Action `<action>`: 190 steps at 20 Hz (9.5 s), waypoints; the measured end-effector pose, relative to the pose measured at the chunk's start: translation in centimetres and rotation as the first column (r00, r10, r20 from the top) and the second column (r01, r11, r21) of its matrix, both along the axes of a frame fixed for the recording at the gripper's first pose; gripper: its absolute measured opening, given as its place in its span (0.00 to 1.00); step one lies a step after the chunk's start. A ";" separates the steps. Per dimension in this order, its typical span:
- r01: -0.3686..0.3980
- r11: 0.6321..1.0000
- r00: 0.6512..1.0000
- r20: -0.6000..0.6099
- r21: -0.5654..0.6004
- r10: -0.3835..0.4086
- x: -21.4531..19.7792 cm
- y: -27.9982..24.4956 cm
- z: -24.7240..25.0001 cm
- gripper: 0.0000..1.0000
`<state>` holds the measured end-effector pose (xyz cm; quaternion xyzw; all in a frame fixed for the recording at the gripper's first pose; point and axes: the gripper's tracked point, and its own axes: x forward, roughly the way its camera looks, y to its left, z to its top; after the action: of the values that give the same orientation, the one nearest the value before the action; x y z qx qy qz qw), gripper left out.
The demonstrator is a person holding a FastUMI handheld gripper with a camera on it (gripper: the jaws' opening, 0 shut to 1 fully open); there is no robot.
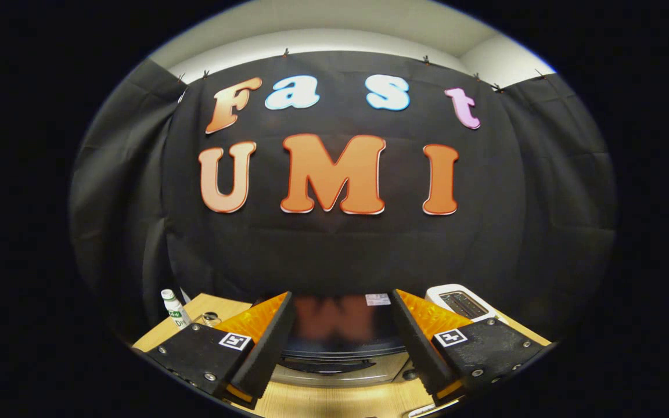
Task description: Open the toaster oven, put the food inside, and close the toaster oven door.
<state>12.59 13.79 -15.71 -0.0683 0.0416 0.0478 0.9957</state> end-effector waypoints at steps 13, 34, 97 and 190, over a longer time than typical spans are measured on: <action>0.000 0.999 0.970 -0.241 -0.040 -0.010 3.2 2.2 -10.7 0.99; -0.035 0.999 0.955 -0.295 -0.040 0.022 -4.3 0.2 -11.8 1.00; -0.016 0.982 0.514 -0.841 0.189 0.171 -16.7 -22.7 -14.4 0.99; 0.518 0.125 0.848 -0.527 0.846 0.051 2.0 1.4 -21.0 0.36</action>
<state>14.58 15.23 -36.72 0.6069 0.2313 -0.0861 0.7555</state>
